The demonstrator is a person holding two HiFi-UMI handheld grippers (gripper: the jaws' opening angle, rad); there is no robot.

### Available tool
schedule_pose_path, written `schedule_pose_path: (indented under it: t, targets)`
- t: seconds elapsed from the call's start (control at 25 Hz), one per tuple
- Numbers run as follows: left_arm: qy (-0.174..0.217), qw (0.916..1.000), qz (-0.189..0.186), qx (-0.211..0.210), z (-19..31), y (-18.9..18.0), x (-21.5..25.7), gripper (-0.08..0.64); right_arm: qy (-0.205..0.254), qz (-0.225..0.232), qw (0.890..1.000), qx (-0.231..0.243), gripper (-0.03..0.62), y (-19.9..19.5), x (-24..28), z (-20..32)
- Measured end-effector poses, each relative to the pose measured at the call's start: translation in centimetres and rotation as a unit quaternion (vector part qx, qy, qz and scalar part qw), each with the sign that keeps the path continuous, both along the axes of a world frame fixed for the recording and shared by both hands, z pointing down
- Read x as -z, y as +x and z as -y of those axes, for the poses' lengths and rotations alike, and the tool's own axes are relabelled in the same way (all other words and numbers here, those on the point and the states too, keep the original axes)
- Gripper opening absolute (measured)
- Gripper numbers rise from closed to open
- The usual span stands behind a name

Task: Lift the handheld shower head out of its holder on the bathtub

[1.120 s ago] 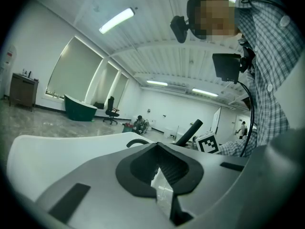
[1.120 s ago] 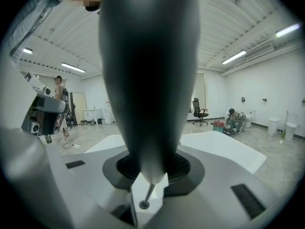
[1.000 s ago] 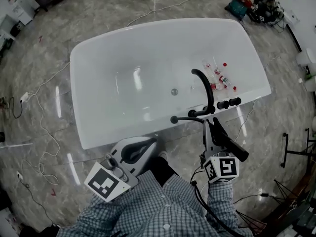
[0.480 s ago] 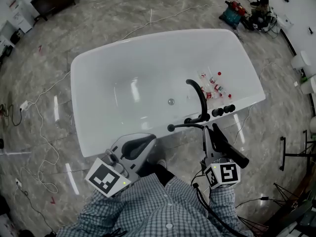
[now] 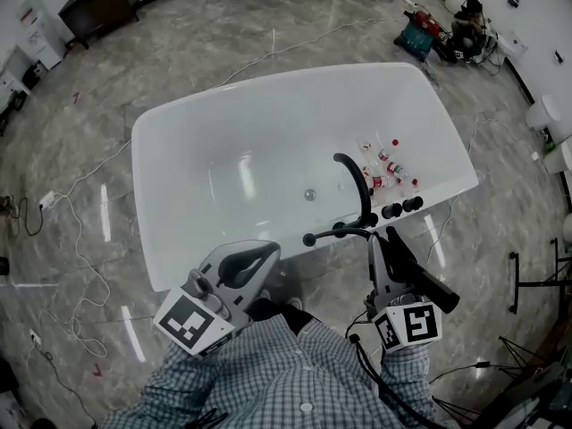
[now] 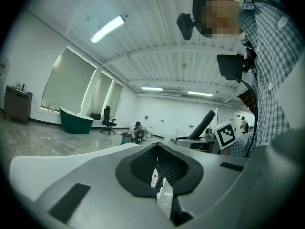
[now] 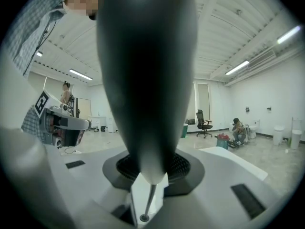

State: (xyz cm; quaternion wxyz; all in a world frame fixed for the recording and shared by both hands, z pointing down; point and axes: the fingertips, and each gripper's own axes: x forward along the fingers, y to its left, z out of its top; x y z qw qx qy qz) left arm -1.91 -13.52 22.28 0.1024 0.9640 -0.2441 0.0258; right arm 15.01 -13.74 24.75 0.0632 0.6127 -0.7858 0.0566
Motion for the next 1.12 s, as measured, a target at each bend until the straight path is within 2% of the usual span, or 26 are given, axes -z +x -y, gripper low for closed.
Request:
schedule_pose_path:
  t: [0.32,0.48,0.76,0.88,1.12]
  targets:
    - [0.007,0.9999,-0.004,-0.01,-0.9,0.3,0.8,0.006,0.028,0.004,1.0,-0.009,0.11,-0.4,2.0,-0.8]
    - [0.003,0.9999,0.003,-0.011,-1.4,-0.2,0.3,0.006,0.029,0.006,0.999,-0.014,0.11,-0.4,2.3,-1.1]
    - [0.002,0.9999,-0.009,-0.008,-1.7,-0.3,0.8,0.006,0.026,0.003,0.999,-0.023,0.11,0.0,2.2,-1.7]
    - [0.004,0.9999,-0.007,-0.01,-1.7,-0.2,0.7,0.006,0.024,0.018,0.999,-0.035,0.11,1.0,1.0,-2.3]
    - [0.008,0.9999,-0.006,-0.012,-1.4,0.1,1.2,0.006,0.022,-0.005,0.999,-0.037,0.11,1.5,2.2,-1.9]
